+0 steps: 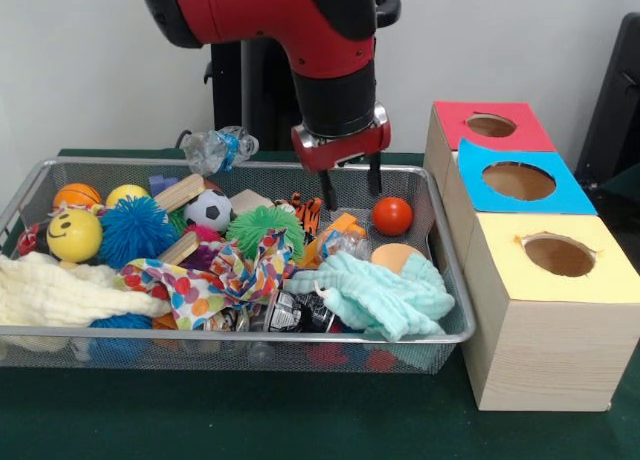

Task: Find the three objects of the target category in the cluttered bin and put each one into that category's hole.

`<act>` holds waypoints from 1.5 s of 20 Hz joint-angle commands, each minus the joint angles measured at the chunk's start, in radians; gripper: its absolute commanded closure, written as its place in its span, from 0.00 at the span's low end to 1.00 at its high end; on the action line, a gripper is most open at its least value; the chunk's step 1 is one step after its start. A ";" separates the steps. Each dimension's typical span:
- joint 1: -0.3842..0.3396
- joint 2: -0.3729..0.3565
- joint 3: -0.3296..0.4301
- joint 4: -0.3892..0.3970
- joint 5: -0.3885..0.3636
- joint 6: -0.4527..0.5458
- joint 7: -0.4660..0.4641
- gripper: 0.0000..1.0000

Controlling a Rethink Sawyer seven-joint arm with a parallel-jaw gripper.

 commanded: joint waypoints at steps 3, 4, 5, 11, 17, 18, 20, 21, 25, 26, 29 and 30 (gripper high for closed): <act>-0.052 0.118 -0.012 0.024 -0.102 -0.100 0.033 0.00; -0.056 0.134 -0.015 0.017 -0.111 -0.107 0.033 0.00; -0.063 0.153 -0.016 0.009 -0.122 -0.118 0.029 0.00; -0.108 0.256 -0.006 -0.042 -0.170 -0.153 0.007 0.00; -0.116 0.277 0.007 -0.059 -0.193 -0.152 0.018 0.00; -0.117 0.276 0.008 -0.055 -0.198 -0.155 0.021 0.00; -0.122 0.281 0.009 -0.049 -0.206 -0.164 0.029 0.00; -0.123 0.284 0.009 -0.048 -0.208 -0.168 0.032 0.00; -0.123 0.282 0.006 -0.040 -0.211 -0.179 0.041 0.00; -0.123 0.280 0.006 -0.036 -0.212 -0.181 0.042 0.00; -0.122 0.277 0.006 -0.032 -0.210 -0.181 0.045 0.00; -0.123 0.277 0.007 -0.032 -0.209 -0.179 0.044 0.00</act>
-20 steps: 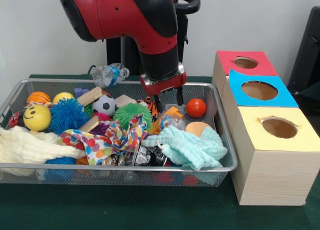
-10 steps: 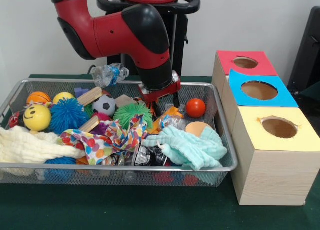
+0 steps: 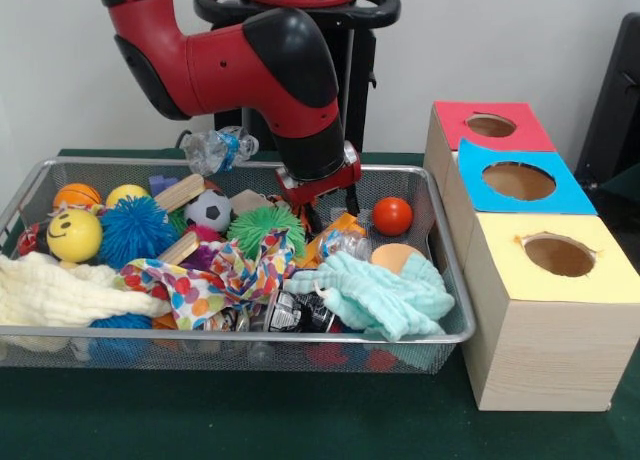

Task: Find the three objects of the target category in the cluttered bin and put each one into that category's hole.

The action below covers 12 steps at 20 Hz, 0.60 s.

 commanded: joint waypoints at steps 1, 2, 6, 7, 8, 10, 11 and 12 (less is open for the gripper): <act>-0.023 0.052 0.007 -0.032 -0.072 -0.094 0.044 0.00; -0.023 0.050 0.007 -0.030 -0.071 -0.093 0.044 0.00; -0.027 0.048 0.004 -0.025 -0.070 -0.086 0.044 0.00; -0.029 0.050 0.005 -0.026 -0.072 -0.092 0.043 0.00; -0.028 0.044 0.003 -0.021 -0.073 -0.093 0.046 0.00; -0.023 0.011 0.007 0.000 -0.065 -0.079 0.051 0.00; -0.024 -0.006 0.011 0.010 -0.059 -0.069 0.052 0.00; -0.026 -0.023 0.015 0.021 -0.052 -0.058 0.052 0.00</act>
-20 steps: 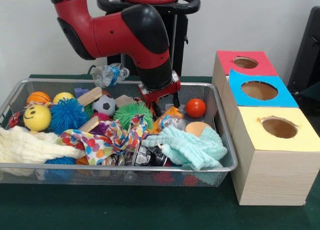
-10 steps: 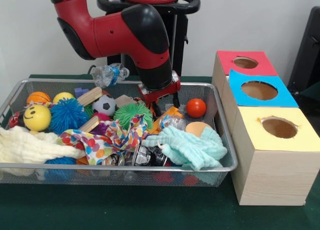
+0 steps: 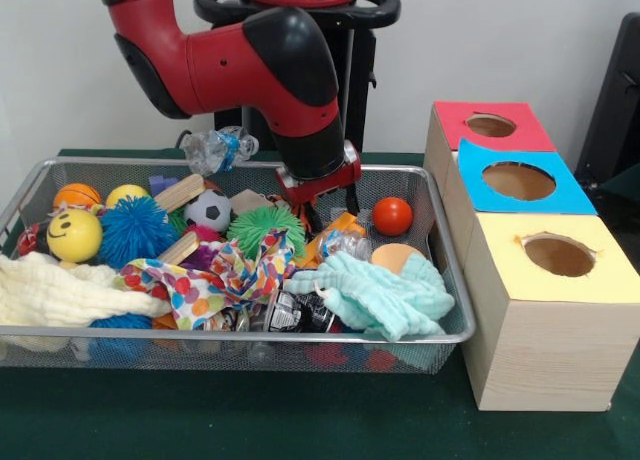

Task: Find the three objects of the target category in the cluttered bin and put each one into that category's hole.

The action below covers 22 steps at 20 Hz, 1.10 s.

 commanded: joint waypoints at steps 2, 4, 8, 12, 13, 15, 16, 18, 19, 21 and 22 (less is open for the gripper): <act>-0.030 -0.056 0.023 0.039 -0.041 -0.039 0.053 0.00; -0.032 -0.088 0.029 0.053 -0.031 -0.017 0.048 0.00; -0.038 -0.119 0.037 0.064 -0.018 0.012 0.038 0.00; -0.044 -0.110 0.038 0.060 -0.019 0.007 0.033 0.00; -0.045 -0.107 0.038 0.057 -0.021 0.005 0.031 0.00; -0.052 -0.091 0.037 0.049 -0.026 -0.001 0.025 0.00; -0.055 -0.082 0.037 0.043 -0.029 -0.003 0.021 0.00; -0.059 -0.075 0.036 0.037 -0.033 -0.006 0.017 0.00; -0.061 -0.072 0.037 0.034 -0.035 -0.006 0.015 0.00; -0.069 -0.063 0.037 0.026 -0.038 -0.004 0.006 0.00; -0.073 -0.058 0.037 0.021 -0.041 -0.005 0.002 0.00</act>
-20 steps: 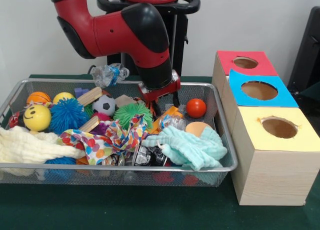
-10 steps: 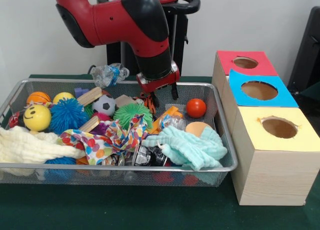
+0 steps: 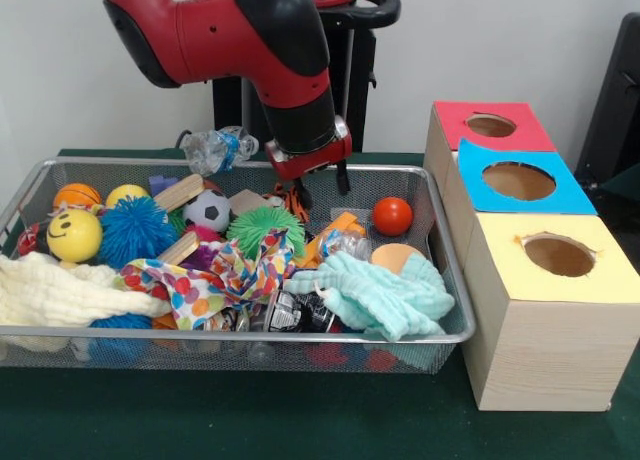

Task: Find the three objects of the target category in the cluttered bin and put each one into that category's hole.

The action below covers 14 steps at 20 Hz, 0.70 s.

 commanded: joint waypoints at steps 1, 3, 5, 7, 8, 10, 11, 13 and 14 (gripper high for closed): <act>-0.048 0.027 0.036 -0.058 -0.043 -0.005 -0.001 0.00; -0.051 0.025 0.035 -0.054 -0.044 -0.007 0.001 0.00; -0.050 0.009 0.034 -0.039 -0.043 -0.010 0.010 0.00; -0.043 -0.015 0.027 -0.014 -0.042 -0.018 0.029 0.00; -0.040 -0.023 0.024 0.002 -0.042 -0.033 0.044 0.00; -0.032 -0.031 0.013 0.037 -0.048 -0.079 0.078 0.00; -0.026 -0.033 0.010 0.049 -0.049 -0.094 0.089 0.00; -0.013 -0.048 0.005 0.076 -0.045 -0.113 0.111 0.00; -0.005 -0.065 0.006 0.094 -0.039 -0.118 0.120 0.00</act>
